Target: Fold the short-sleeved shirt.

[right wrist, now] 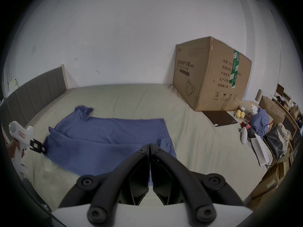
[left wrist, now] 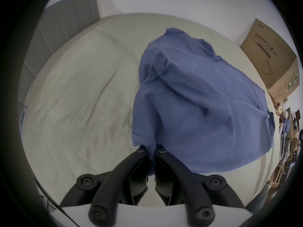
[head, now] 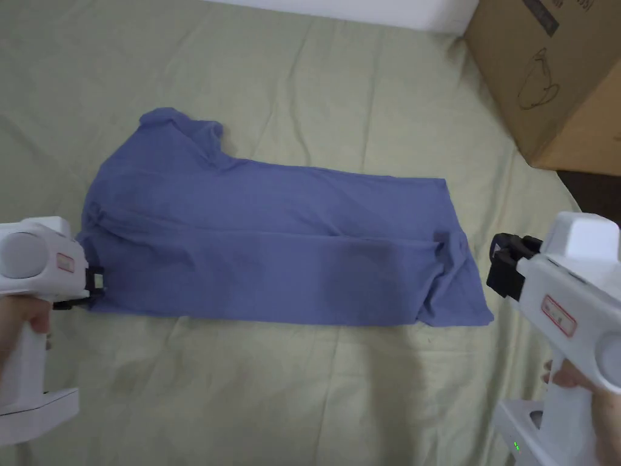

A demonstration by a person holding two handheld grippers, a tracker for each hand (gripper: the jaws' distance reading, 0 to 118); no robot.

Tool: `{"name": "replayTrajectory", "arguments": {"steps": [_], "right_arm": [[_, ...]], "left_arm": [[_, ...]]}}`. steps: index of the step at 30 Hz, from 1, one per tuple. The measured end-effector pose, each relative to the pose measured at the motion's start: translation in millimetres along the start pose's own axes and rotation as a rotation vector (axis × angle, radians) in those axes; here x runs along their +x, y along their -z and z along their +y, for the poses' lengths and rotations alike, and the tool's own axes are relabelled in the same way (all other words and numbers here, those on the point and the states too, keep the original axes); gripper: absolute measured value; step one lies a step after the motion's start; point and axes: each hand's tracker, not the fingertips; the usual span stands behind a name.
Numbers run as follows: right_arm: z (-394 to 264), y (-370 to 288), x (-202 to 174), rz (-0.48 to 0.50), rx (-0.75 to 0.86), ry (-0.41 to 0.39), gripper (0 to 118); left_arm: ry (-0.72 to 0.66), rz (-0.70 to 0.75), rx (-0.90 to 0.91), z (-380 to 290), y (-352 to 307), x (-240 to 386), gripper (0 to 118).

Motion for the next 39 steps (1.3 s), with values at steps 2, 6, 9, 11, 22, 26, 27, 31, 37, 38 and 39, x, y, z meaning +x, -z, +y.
{"name": "replayTrajectory", "arguments": {"steps": [2, 6, 9, 11, 22, 26, 27, 31, 37, 38, 39], "right_arm": [[8.1, 22.2, 11.7, -0.001, -0.098, 0.025, 0], [12.6, 88.3, 41.4, 0.039, -0.372, 0.103, 101], [-5.1, 126.3, 53.7, -0.029, -0.511, 0.154, 110], [-18.8, 145.9, 62.1, -0.071, -0.571, 0.161, 110], [-58.2, 148.5, 60.4, -0.127, -0.601, 0.267, 6], [-39.6, 130.6, 72.2, -0.099, -0.59, 0.288, 6], [-33.5, 121.5, 75.6, -0.078, -0.571, 0.302, 6], [-6.8, 85.8, 88.4, -0.014, -0.504, 0.301, 6], [-3.3, 17.9, 86.2, 0.037, -0.427, 0.297, 6], [-10.9, 9.6, 86.1, 0.041, -0.427, 0.3, 5], [-19.6, 2.4, 85.7, 0.044, -0.43, 0.308, 6]], "left_arm": [[-0.025, -0.023, 0.058, -1.6, -17.5, 0.4, 3], [-0.033, -0.042, 0.104, -2.5, -37.6, 0.8, 3], [-0.039, -0.048, 0.114, -3.7, -41.1, 1.9, 3], [-0.044, -0.045, 0.111, -3.3, -40.1, 0.9, 3], [-0.065, -0.011, 0.067, -1.5, -25.3, 0.6, 3], [-0.095, -0.019, 0.074, 0.7, -34.4, -3.3, 3], [-0.105, -0.026, 0.083, 2.0, -39.8, -5.2, 3], [-0.117, -0.039, 0.137, 3.4, -72.2, -8.3, 2], [-0.105, -0.057, 0.189, -21.9, -120.3, -32.4, 2], [-0.107, -0.059, 0.189, -32.5, -124.8, -36.5, 2], [-0.109, -0.058, 0.184, -44.0, -126.9, -40.0, 2]]}}
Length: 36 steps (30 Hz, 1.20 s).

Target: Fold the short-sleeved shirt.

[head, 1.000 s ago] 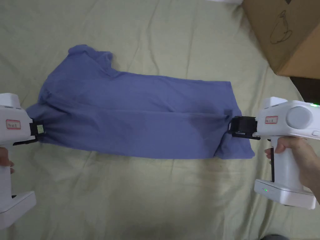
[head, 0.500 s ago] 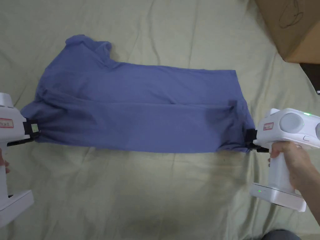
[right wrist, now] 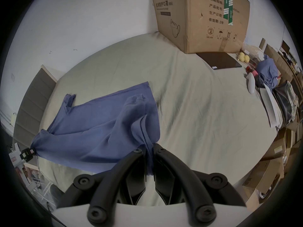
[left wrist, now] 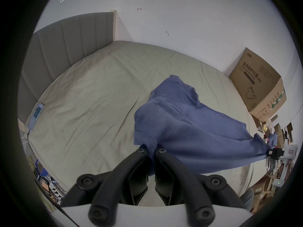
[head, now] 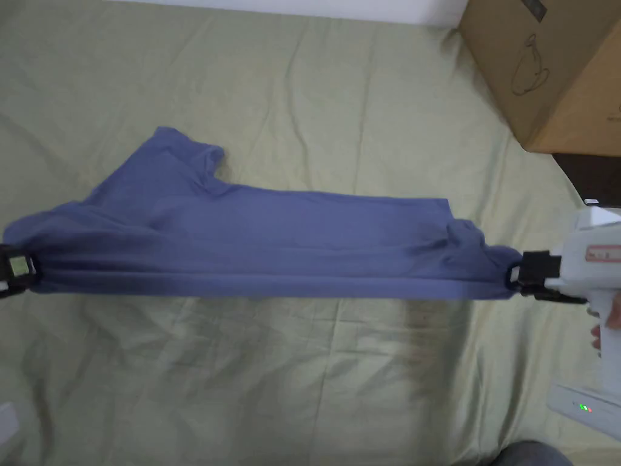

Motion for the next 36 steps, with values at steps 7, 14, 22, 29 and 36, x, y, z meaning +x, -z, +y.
{"name": "replayTrajectory", "arguments": {"steps": [7, 14, 22, 29, 36], "right_arm": [[-81.9, 18.0, 19.2, -0.027, -0.126, 0.081, 6], [-68.2, -12.3, 5.6, -0.095, -0.006, -0.081, 106], [-33.7, -110.7, -53.1, -0.029, 0.646, -0.206, 105], [-52.8, -120.3, -99.7, 0.023, 0.834, -0.261, 99], [-52.7, -104.1, -117.3, 0.097, 0.792, -0.278, 0]], "left_arm": [[-0.048, 0.037, -0.175, -86.7, 12.7, -24.7, 21], [-0.077, 0.071, -0.014, -71.4, -8.0, -40.4, 108], [0.148, 0.111, 0.586, -27.8, -84.4, 21.0, 108], [0.224, 0.056, 0.738, -34.0, -102.6, 58.0, 91], [0.235, -0.016, 0.631, -28.0, -85.2, 59.4, 0]]}}
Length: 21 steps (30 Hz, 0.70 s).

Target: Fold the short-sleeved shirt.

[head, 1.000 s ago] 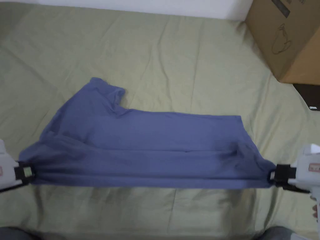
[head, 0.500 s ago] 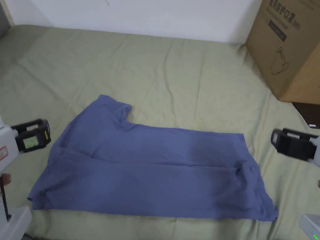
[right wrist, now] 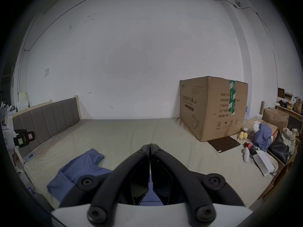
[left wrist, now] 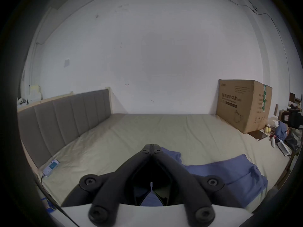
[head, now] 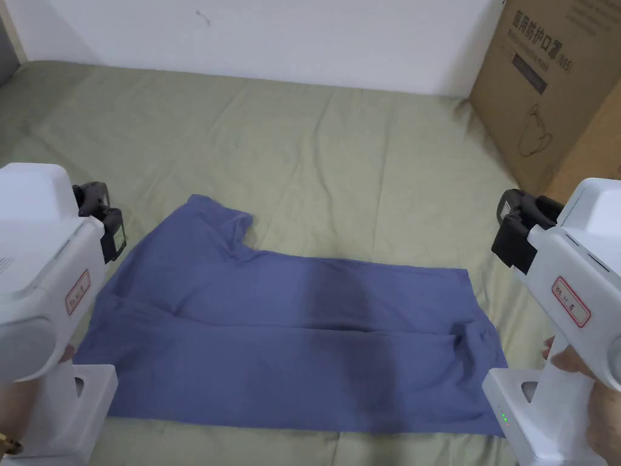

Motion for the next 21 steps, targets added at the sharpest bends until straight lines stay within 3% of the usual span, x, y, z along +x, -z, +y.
{"name": "replayTrajectory", "arguments": {"steps": [5, 11, 12, 14, 18, 19, 21], "right_arm": [[-0.3, 18.1, -7.9, 0.01, -0.023, -0.003, 0], [5.0, 43.8, -12.5, 0.023, -0.036, -0.006, 0], [5.4, 48.6, -12.5, 0.027, -0.037, -0.004, 0], [6.7, 57.4, -12.7, 0.024, -0.047, 0.001, 0], [4.6, 74.3, -13.4, 0.019, -0.071, -0.011, 0], [3.3, 78.1, -13.3, 0.016, -0.078, -0.016, 0], [-0.6, 88.3, -9.5, 0.013, -0.107, -0.017, 0]], "left_arm": [[-0.022, -0.008, -0.04, 9.3, 39.7, -8.3, 0], [-0.065, -0.017, -0.172, 23.4, 134.1, -19.9, 0], [-0.089, -0.011, -0.211, 23.1, 153.1, -23.4, 5], [-0.115, -0.021, -0.3, 22.7, 189.7, -26.9, 20], [-0.146, -0.039, -0.532, 7.4, 263.8, -34.6, 105], [-0.127, -0.022, -0.582, 1.3, 278.6, -34.9, 112], [-0.06, 0.02, -0.649, -14.3, 306.9, -34.4, 113]]}}
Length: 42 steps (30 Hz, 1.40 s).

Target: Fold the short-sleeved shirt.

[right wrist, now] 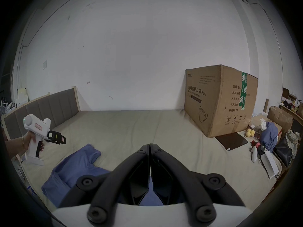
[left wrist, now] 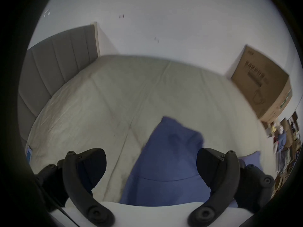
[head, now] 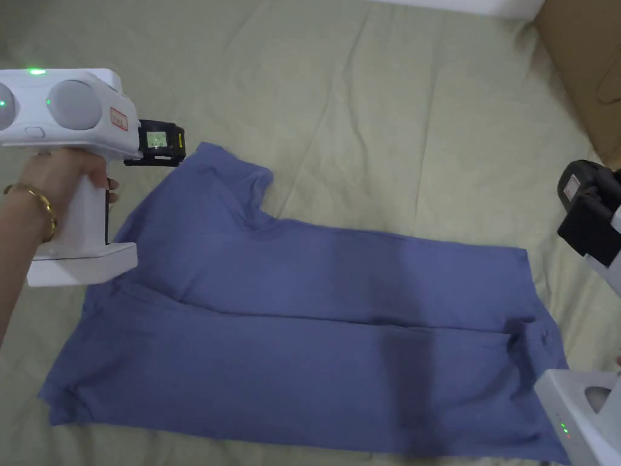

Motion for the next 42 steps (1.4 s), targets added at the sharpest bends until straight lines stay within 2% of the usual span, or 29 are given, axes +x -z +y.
{"name": "replayTrajectory", "arguments": {"steps": [4, 7, 8, 12, 14, 15, 20, 25, 27, 29, 30, 31, 33, 34, 38, 42], "right_arm": [[-9.3, 17.9, 7.9, -0.009, -0.049, 0.019, 0], [-15.0, 28.6, 13.5, -0.031, -0.076, 0.01, 0], [-17.6, 30.9, 16.0, -0.032, -0.08, 0.017, 0], [-24.0, 37.2, 20.7, -0.043, -0.1, 0.035, 0], [-26.6, 37.8, 21.3, -0.048, -0.107, 0.033, 0], [-27.5, 37.8, 21.7, -0.05, -0.112, 0.028, 0], [-29.4, 38.5, 25.7, -0.04, -0.147, 0.023, 0], [-19.1, 69.9, 51.9, -0.024, -0.278, 0.053, 0], [-13.3, 92.0, 66.8, -0.042, -0.363, 0.072, 0], [-8.5, 113.8, 75.1, -0.074, -0.419, 0.058, 1], [-7.5, 125.1, 81.3, -0.082, -0.455, 0.065, 10], [-7.1, 138.0, 88.6, -0.087, -0.496, 0.057, 32], [-11.6, 161.9, 99.5, -0.074, -0.595, 0.032, 98], [-16.2, 173.3, 104.6, -0.079, -0.649, 0.028, 107], [-39.2, 210.7, 121.6, -0.157, -0.791, 0.06, 108], [-66.3, 237.8, 130.4, -0.224, -0.831, 0.111, 103]], "left_arm": [[0.057, 0.049, -0.156, 0.7, 53.5, -0.7, 113], [0.037, 0.075, -0.236, -5.5, 78.2, -1.0, 113], [0.032, 0.081, -0.252, -8.1, 85.1, -0.5, 109], [0.01, 0.058, -0.246, -23.9, 85.9, 4.6, 55], [-0.029, 0.025, -0.237, -22.5, 90.0, -0.6, 33], [-0.029, 0.026, -0.226, -21.3, 88.6, 1.4, 0], [0.003, -0.053, -0.134, -21.1, 58.1, -1.5, 0], [-0.015, -0.103, 0.012, -19.1, 7.1, -0.7, 0], [0.004, -0.103, 0.039, -22.0, -9.4, 0.6, 0], [0.013, -0.104, 0.053, -24.1, -21.4, 8.3, 0], [0.01, -0.108, 0.06, -25.2, -26.0, 9.1, 0], [0.003, -0.114, 0.063, -26.6, -30.4, 8.8, 0], [-0.01, -0.118, 0.067, -28.7, -36.7, 11.9, 0], [-0.017, -0.121, 0.068, -30.2, -39.4, 12.5, 0], [-0.034, -0.115, 0.06, -31.6, -41.5, 16.9, 0], [-0.044, -0.108, 0.054, -31.0, -39.6, 16.7, 0]]}}
